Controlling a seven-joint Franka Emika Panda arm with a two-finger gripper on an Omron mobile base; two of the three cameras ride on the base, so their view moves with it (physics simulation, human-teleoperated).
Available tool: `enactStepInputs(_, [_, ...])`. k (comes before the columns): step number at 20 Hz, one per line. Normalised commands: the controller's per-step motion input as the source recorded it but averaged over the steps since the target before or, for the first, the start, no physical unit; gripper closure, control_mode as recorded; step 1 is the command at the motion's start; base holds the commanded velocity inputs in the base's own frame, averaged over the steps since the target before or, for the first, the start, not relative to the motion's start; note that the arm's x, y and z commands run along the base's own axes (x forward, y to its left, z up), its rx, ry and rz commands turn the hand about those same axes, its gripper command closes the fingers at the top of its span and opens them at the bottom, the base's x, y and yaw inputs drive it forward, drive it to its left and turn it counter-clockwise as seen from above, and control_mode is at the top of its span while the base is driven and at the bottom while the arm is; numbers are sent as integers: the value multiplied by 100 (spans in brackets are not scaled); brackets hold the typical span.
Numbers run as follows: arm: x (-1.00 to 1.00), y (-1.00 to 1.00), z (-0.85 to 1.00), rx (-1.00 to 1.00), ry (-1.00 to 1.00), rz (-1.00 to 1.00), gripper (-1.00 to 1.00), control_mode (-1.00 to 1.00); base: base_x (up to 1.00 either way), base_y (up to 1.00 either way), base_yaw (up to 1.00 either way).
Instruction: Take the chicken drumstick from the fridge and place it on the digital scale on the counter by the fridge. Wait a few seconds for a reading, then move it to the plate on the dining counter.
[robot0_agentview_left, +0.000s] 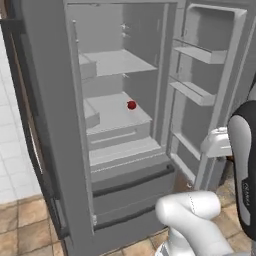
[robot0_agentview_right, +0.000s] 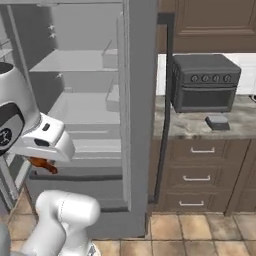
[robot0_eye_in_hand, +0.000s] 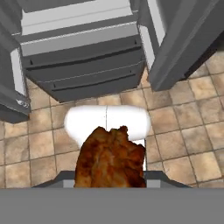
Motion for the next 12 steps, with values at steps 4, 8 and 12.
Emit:
enactStepInputs(4, [0,0,0,0,0,0,100,100,-1,-7,-91])
enactStepInputs(8, [0,0,0,0,0,0,100,100,-14,-8,-87])
enactStepInputs(12, [0,0,0,0,0,0,100,100,-17,-20,-84])
